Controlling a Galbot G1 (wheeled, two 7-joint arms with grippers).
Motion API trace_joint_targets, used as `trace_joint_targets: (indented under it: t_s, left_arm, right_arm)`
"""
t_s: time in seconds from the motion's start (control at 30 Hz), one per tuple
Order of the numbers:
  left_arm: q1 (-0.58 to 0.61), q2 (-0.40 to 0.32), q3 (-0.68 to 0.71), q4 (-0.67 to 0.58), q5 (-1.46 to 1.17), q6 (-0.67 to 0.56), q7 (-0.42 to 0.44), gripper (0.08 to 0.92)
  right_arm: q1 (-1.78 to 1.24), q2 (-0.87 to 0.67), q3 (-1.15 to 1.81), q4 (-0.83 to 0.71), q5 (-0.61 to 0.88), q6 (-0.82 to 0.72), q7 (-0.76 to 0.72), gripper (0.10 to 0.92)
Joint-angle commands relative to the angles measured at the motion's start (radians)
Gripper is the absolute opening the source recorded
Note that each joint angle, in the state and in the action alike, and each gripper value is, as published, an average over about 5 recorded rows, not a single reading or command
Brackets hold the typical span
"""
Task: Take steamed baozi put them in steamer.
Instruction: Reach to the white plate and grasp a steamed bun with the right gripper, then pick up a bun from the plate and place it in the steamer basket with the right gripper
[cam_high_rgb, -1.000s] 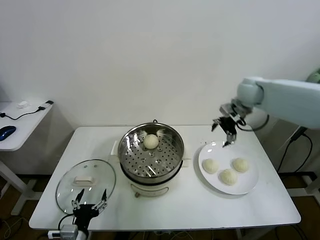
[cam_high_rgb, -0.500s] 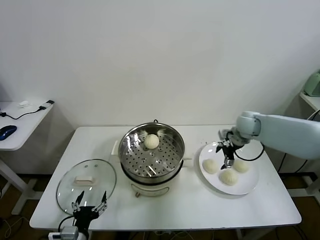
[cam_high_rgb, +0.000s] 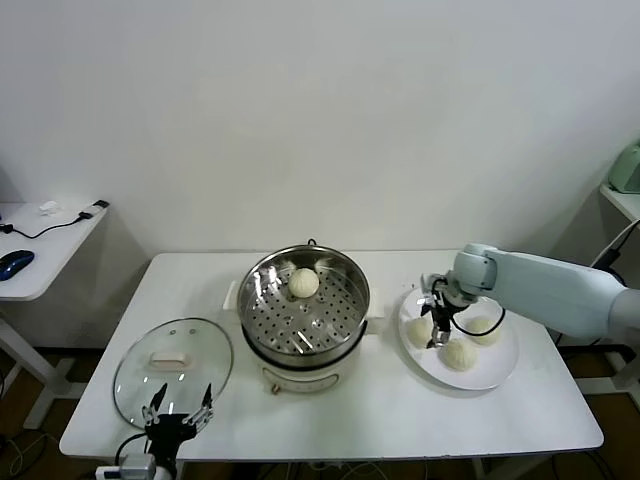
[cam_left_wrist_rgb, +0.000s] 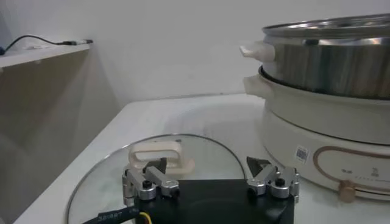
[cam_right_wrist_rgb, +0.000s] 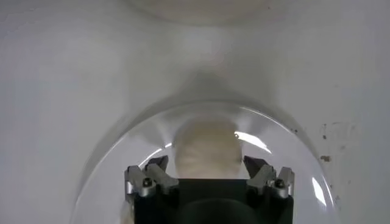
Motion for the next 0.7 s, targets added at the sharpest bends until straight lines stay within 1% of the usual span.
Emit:
trace_joint_targets:
  t_s: [0.03, 0.13, 0.2, 0.37, 0.53, 0.6, 0.7]
  left_arm:
    - [0.001, 0.000, -0.001, -0.002, 0.000, 0.001, -0.001, 0.823]
    - [0.003, -0.002, -0.001, -0.006, 0.000, 0.002, -0.001, 0.823]
    - [0.005, -0.003, -0.001, -0.009, 0.000, 0.002, -0.001, 0.823]
    - [0.009, -0.001, 0.000, -0.014, -0.002, 0.003, -0.001, 0.823]
    - [0.005, 0.001, 0.007, -0.024, -0.002, 0.009, 0.000, 0.823]
    - [0.004, 0.003, 0.010, -0.028, -0.002, 0.012, 0.000, 0.823]
    - [0.004, 0.006, 0.014, -0.035, -0.002, 0.015, 0.001, 0.823]
  right_arm:
    - [-0.027, 0.010, 0.037, -0.030, -0.013, -0.008, -0.013, 0.703]
    - [0.045, -0.010, -0.004, 0.011, 0.018, -0.002, -0.029, 0.643]
    - [0.122, -0.026, -0.052, 0.047, 0.052, 0.003, -0.042, 0.624]
    - [0.428, -0.030, -0.244, 0.119, 0.174, 0.028, -0.095, 0.620]
    - [0.694, 0.031, -0.355, 0.153, 0.351, 0.036, -0.148, 0.619]
    - [0.772, 0.072, -0.351, 0.183, 0.440, 0.017, -0.142, 0.619]
    - [0.824, 0.145, -0.319, 0.260, 0.548, -0.035, -0.091, 0.619]
